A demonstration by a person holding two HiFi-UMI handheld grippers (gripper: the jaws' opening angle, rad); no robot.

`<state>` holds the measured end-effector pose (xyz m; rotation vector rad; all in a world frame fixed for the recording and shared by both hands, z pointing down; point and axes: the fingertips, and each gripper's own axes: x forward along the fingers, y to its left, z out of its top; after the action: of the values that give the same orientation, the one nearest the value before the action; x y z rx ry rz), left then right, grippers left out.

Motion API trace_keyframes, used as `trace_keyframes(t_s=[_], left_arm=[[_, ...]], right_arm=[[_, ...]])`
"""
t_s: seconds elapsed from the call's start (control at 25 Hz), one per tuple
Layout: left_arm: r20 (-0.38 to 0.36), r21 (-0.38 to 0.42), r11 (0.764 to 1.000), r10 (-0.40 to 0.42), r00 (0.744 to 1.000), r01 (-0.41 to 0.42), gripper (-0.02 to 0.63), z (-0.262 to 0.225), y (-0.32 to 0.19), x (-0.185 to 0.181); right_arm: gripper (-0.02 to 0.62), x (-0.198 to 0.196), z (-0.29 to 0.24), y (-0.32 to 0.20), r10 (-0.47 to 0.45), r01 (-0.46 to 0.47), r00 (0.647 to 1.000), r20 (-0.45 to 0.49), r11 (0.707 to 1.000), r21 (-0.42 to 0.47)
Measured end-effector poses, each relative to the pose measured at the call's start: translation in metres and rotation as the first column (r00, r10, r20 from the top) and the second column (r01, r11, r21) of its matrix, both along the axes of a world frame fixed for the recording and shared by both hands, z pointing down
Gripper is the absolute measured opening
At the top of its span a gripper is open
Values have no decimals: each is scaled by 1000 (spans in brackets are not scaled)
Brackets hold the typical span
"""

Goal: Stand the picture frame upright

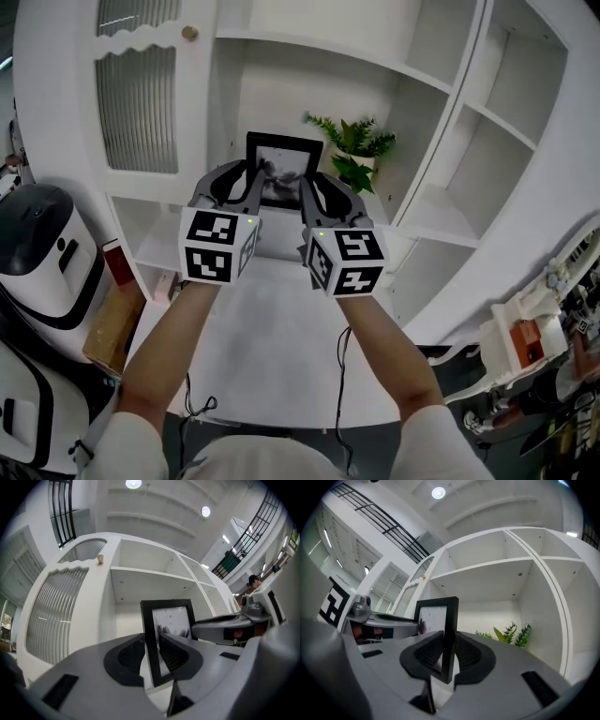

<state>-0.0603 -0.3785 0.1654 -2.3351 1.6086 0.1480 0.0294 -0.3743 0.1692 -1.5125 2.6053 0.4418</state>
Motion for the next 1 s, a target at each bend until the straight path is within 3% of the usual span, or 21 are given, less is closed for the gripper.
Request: trace_keyframes(t_s=[0.28,0.48,0.8,1.0], left_arm=[[59,-79,995,-54,997,58,92,-12,-59,2],[51,-128,987,-91,995,97,92,-12,-93,0],[98,-181,972,-132,986,148,92,-24,-143,4],[108,-233,956,-154,982,176,92,-18,-166,0]], right_arm=[[77,1,-16,-55,54,-55,998,-26,998,-44],[78,-2,-13,-90,70,-74,997,-42,992,-98],[78,1,-20,-139,85,-90,996,-36,982,-169],[78,-5,-15,-160,110,-132,985,-135,977,-165]])
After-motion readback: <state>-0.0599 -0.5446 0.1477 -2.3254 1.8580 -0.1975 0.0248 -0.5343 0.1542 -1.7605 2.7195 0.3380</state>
